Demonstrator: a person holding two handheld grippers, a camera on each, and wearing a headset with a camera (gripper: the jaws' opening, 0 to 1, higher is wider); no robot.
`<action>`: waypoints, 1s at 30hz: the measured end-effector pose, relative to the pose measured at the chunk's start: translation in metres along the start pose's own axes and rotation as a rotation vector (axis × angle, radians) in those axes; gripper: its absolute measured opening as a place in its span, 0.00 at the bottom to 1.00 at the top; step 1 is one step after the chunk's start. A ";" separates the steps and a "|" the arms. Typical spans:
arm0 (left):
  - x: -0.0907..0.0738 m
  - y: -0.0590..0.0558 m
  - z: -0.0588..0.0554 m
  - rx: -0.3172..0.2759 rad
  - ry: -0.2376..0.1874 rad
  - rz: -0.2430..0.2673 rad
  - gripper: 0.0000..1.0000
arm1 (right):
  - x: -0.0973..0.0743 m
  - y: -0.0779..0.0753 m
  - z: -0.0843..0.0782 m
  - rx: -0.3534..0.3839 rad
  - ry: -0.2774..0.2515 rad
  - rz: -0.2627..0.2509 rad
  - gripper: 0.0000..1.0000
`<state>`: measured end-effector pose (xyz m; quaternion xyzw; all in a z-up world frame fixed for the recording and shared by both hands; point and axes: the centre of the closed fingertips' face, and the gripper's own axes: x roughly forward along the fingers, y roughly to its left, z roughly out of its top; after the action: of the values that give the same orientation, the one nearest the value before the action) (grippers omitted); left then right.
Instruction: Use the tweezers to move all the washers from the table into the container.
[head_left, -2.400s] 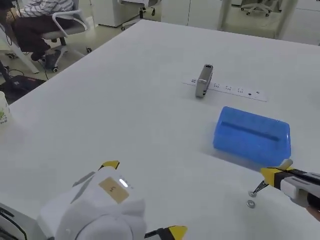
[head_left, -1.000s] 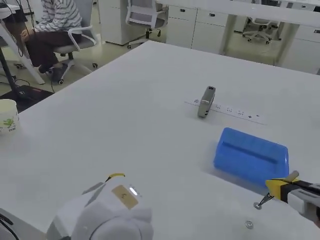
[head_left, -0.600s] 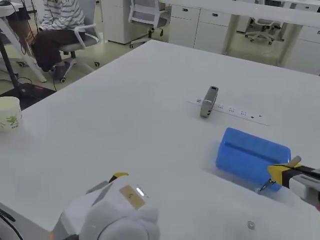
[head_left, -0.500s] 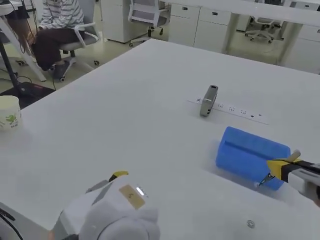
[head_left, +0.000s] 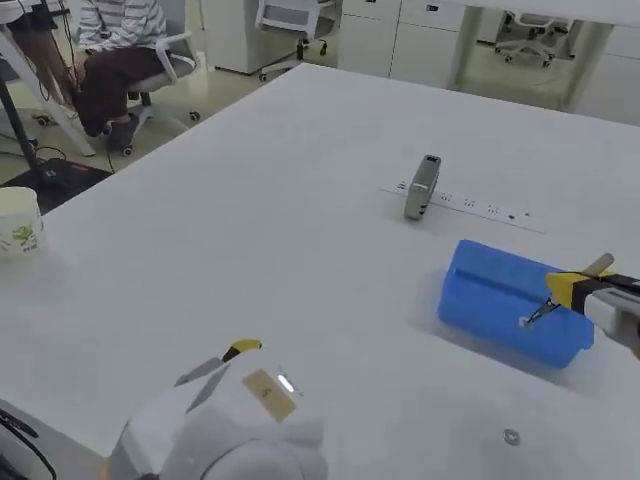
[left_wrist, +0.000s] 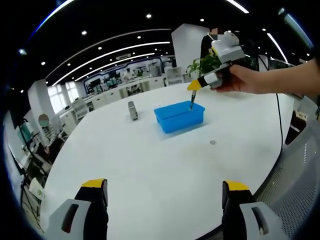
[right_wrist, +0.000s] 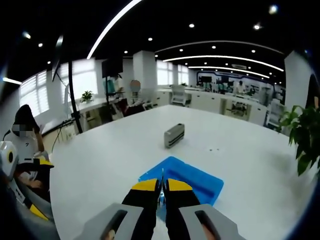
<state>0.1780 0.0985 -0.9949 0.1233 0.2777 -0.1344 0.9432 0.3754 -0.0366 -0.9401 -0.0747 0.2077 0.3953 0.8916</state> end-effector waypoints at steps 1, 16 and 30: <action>0.000 -0.001 0.000 -0.001 0.003 -0.003 0.98 | 0.002 -0.002 0.001 0.003 -0.005 -0.004 0.01; 0.003 -0.001 -0.008 0.004 0.039 -0.007 0.96 | 0.029 -0.016 -0.002 -0.019 0.006 -0.013 0.01; 0.003 0.000 -0.011 0.007 0.059 0.002 0.96 | 0.051 -0.029 -0.029 -0.005 0.071 -0.024 0.01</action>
<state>0.1756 0.1016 -1.0058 0.1309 0.3047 -0.1307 0.9343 0.4184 -0.0309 -0.9893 -0.0936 0.2374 0.3821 0.8882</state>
